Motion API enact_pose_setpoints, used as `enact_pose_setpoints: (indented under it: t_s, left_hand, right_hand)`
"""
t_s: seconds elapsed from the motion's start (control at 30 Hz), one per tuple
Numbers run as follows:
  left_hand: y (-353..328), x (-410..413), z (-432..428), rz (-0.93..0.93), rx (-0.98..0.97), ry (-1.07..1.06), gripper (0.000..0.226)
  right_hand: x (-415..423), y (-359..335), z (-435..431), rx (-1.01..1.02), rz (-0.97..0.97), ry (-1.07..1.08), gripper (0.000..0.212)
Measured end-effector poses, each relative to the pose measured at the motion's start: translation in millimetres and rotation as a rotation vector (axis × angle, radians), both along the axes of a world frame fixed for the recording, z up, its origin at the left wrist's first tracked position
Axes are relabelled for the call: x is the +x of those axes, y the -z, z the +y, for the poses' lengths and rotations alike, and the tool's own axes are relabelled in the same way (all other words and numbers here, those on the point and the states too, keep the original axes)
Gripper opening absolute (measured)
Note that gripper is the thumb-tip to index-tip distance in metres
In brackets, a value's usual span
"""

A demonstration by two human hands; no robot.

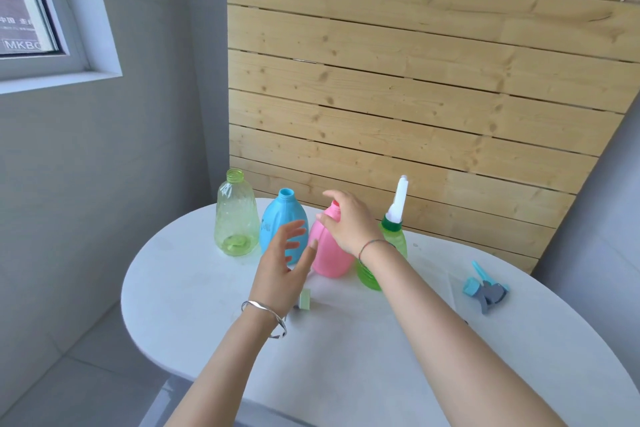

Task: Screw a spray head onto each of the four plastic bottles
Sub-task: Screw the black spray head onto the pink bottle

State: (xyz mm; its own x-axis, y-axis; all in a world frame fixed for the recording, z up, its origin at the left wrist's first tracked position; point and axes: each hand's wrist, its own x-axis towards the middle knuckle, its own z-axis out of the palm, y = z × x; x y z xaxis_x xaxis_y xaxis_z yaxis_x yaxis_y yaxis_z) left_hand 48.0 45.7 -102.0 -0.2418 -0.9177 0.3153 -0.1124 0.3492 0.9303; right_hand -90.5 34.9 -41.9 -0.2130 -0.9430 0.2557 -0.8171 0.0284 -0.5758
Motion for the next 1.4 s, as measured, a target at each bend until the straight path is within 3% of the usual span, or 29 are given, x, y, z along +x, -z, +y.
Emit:
enact_pose_setpoints:
  t_s: [0.17,0.33,0.53,0.83,1.03,1.17,1.4]
  left_hand:
    - [-0.5,-1.4,2.2,-0.025,-0.002,-0.001,0.037]
    - [0.0,-3.6,9.5,-0.084,-0.060,-0.002,0.068]
    - [-7.7,-3.5,24.9,-0.141,-0.109,0.172,0.100]
    - [7.1,-13.9,58.7,-0.257,-0.112,0.345,0.085]
    - [17.7,-15.4,66.2,-0.256,-0.064,0.414,0.086]
    - [20.6,-14.6,64.7,-0.266,-0.055,0.402,0.087]
    - [25.8,-17.4,62.9,-0.268,-0.047,0.394,0.087]
  right_hand:
    - [0.0,-0.3,14.8,-0.171,-0.032,0.063,0.026]
    - [2.0,-23.0,49.3,-0.306,-0.062,0.001,0.019]
    - [-5.9,-40.9,103.4,-0.392,-0.359,-0.129,0.022]
    - [-64.4,-8.1,153.4,-0.268,-0.566,-0.111,0.027]
    - [-121.2,50.1,185.1,0.290,-0.200,0.025,0.043]
    - [-128.7,68.1,187.9,0.373,-0.074,-0.003,0.053]
    - [-124.3,76.5,183.1,0.421,-0.013,-0.026,0.050]
